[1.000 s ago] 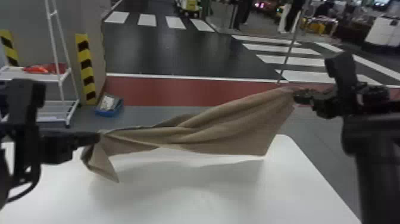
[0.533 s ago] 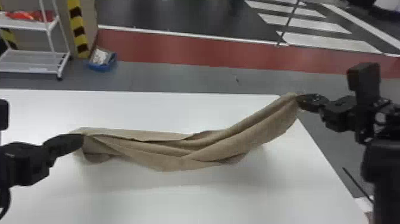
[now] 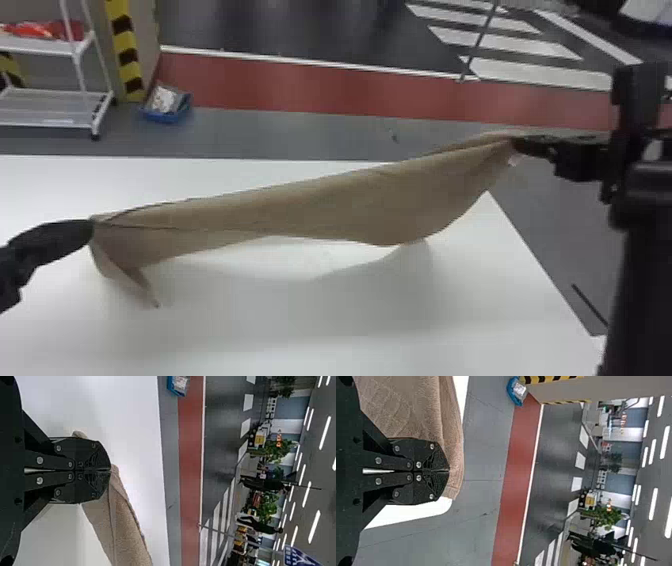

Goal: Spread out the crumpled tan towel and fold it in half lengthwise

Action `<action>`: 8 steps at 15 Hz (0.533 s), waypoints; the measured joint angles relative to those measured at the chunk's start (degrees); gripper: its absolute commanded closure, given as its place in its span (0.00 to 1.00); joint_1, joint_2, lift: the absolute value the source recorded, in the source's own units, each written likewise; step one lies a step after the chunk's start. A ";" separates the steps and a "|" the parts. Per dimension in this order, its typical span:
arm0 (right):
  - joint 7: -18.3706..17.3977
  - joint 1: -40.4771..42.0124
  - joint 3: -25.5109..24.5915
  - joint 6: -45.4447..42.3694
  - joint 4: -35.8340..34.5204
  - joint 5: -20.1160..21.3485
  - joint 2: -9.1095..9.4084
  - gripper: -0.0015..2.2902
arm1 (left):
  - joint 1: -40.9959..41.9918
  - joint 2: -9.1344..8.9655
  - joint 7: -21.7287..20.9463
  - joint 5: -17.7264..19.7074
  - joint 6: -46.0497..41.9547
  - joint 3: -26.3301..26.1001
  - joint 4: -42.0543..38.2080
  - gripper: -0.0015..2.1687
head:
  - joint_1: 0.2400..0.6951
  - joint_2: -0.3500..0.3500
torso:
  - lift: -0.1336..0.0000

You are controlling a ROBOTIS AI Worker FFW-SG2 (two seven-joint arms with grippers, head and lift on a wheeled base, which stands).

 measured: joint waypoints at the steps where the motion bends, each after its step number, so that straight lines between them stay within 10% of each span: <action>1: -0.73 -0.78 2.20 -1.90 3.28 2.76 0.21 0.75 | 0.03 0.00 0.00 0.05 -0.09 0.09 0.45 0.58 | 0.92 0.16 | 0.07; 6: -7.59 -7.49 10.60 -16.17 25.87 16.16 4.28 0.73 | 0.31 0.00 0.49 -0.43 -1.64 -1.69 4.55 0.58 | 1.00 0.20 | 0.07; 8: -10.09 -11.54 11.06 -18.19 32.90 19.20 5.87 0.01 | 0.31 0.00 0.54 -0.64 -1.81 -1.99 4.94 0.58 | 1.00 0.21 | 0.07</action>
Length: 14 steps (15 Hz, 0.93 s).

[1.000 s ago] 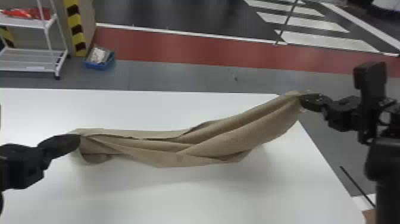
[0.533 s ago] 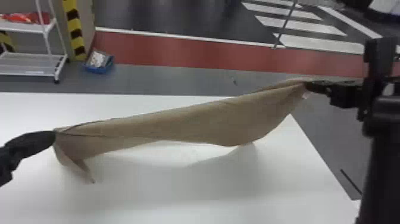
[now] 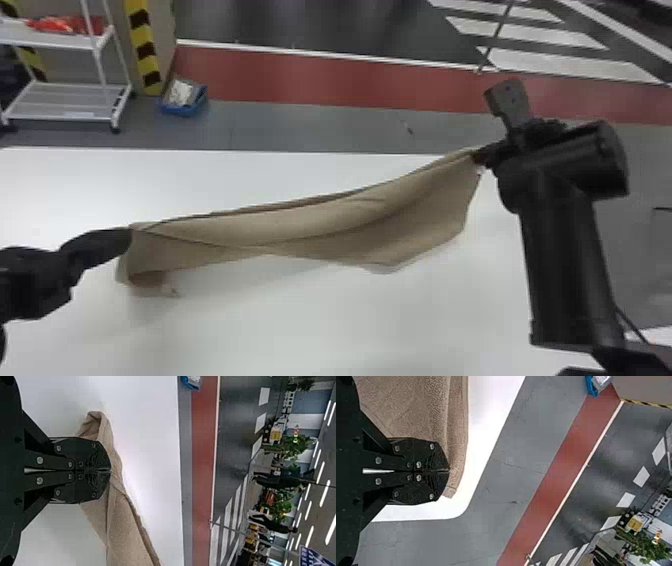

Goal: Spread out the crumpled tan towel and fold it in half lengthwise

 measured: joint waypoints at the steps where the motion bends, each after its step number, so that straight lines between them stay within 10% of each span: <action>1: -0.49 -1.22 0.29 -1.02 2.54 1.31 0.56 0.00 | 0.03 0.00 0.00 -0.06 -0.04 -0.04 0.15 0.58 | 1.00 0.21 | 0.07; 7: 1.36 7.94 2.29 -7.16 -6.81 0.91 0.21 0.03 | 0.57 0.00 -0.18 -0.20 -2.50 -0.85 1.82 0.58 | 1.00 0.24 | 0.07; 14: 24.36 23.21 3.30 -35.25 -18.04 5.18 -3.28 0.07 | 2.94 0.00 -1.08 -0.12 -3.70 -2.09 1.28 0.58 | 1.00 0.35 | 0.07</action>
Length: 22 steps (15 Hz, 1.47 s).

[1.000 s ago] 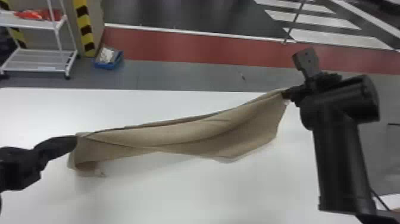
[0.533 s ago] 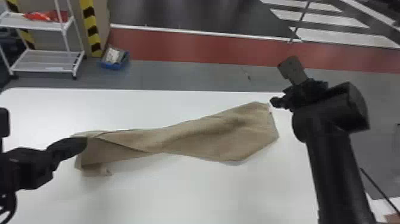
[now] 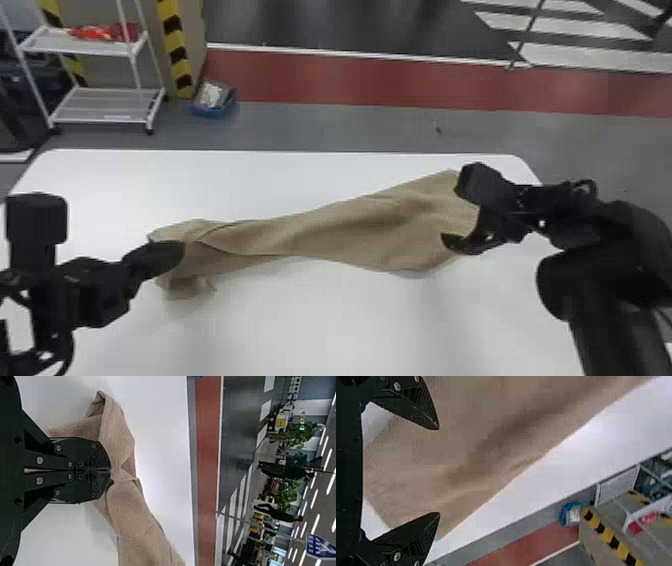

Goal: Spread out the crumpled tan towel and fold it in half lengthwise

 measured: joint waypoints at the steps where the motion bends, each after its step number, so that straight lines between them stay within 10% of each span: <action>1: 2.53 1.30 0.31 -1.60 -1.09 0.49 -0.17 0.08 | 0.23 0.00 -0.06 0.00 -0.03 0.12 -0.07 0.58 | 1.00 0.36 | 0.07; 7: 9.73 3.27 1.46 -1.13 -3.11 1.63 -1.50 0.13 | 0.90 0.00 -0.31 0.22 -1.17 0.70 -0.14 0.58 | 1.00 0.37 | 0.07; 22: 10.09 -1.90 4.56 5.32 2.98 6.72 -1.65 0.33 | 1.34 0.00 -0.79 0.50 -2.64 1.42 0.38 0.58 | 1.00 0.35 | 0.07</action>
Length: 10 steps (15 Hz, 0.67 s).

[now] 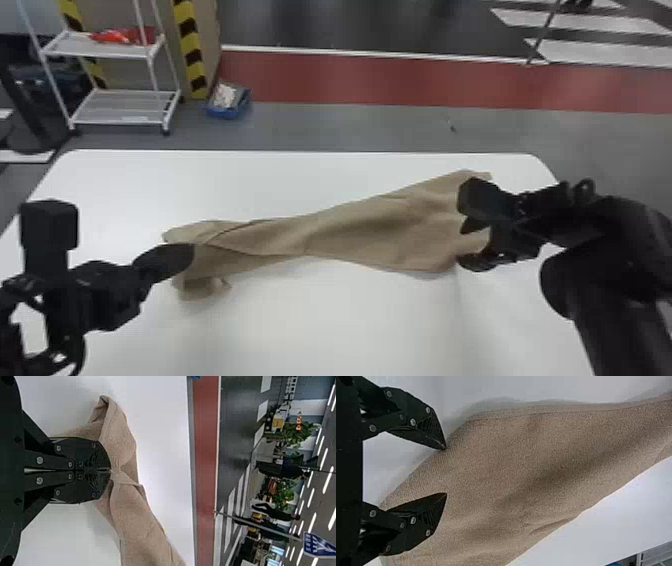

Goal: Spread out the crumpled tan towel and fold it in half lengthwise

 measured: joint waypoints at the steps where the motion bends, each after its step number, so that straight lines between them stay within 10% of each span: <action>1: 0.00 -0.10 0.10 0.30 0.21 0.21 0.12 0.43 | 0.00 0.00 -0.02 0.02 -0.01 0.00 0.01 0.58 | 1.00 0.35 | 0.07; 4: 0.00 -1.01 0.37 0.73 1.33 0.39 0.48 0.45 | 0.01 0.00 -0.08 0.03 -0.01 0.13 0.01 0.58 | 1.00 0.35 | 0.07; 7: 0.00 -1.17 0.83 1.34 2.03 0.89 0.56 0.74 | 0.01 0.00 -0.16 0.03 -0.14 0.25 0.01 0.58 | 1.00 0.35 | 0.07; 10: 0.00 -1.43 -1.49 4.97 1.08 -3.73 0.72 0.74 | 0.02 0.00 -0.15 0.03 -0.52 0.28 0.17 0.58 | 1.00 0.35 | 0.07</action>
